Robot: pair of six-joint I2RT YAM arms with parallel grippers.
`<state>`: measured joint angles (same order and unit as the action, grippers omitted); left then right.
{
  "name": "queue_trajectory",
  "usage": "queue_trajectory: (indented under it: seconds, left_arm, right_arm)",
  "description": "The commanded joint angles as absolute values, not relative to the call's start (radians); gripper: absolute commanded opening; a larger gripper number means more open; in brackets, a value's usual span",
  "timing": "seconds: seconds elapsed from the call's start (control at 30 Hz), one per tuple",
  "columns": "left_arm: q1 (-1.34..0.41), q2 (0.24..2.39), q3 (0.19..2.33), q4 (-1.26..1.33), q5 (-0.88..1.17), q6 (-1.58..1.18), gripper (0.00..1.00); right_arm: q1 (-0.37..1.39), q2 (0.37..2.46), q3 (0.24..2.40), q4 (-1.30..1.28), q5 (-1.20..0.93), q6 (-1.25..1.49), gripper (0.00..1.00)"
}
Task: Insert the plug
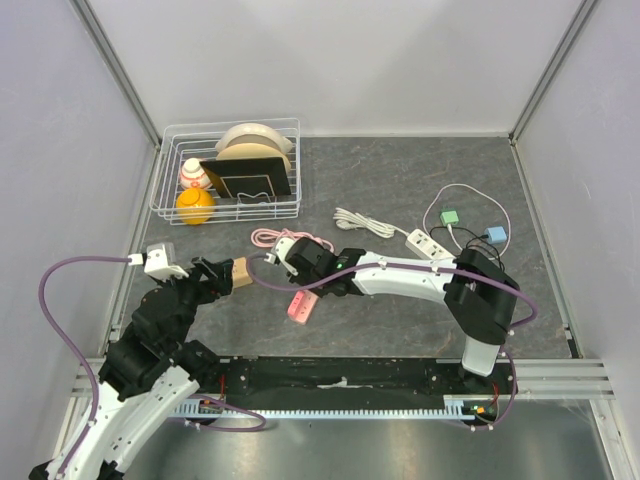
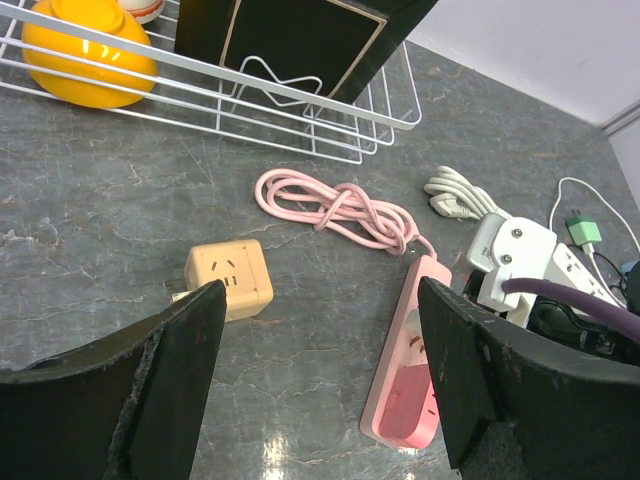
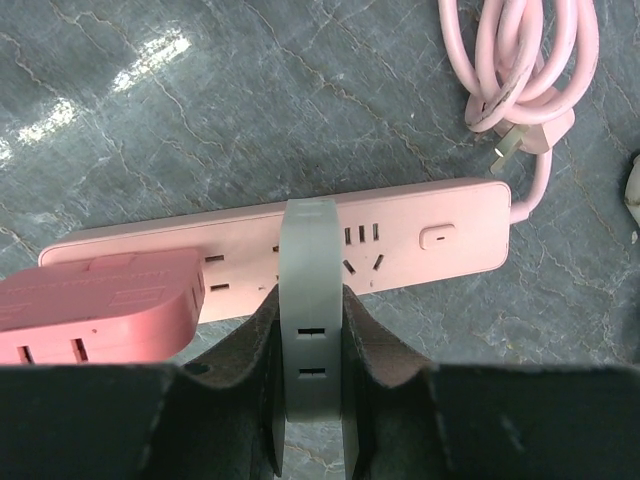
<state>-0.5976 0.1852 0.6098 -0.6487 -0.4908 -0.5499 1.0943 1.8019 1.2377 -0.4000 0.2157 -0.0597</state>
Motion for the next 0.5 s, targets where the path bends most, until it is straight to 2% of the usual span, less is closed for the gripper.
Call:
queue_trajectory:
  seconds: [0.0,0.47]
  left_arm:
    - [-0.598,0.193,0.621,-0.611,-0.495,-0.568,0.84]
    - [-0.598,0.196,0.618,-0.606,-0.494,-0.566,0.84]
  right_arm:
    - [1.123,1.812,1.236,-0.433,0.181,-0.064,0.00]
    - [1.137,1.844,1.236,-0.449,0.190,-0.064,0.00]
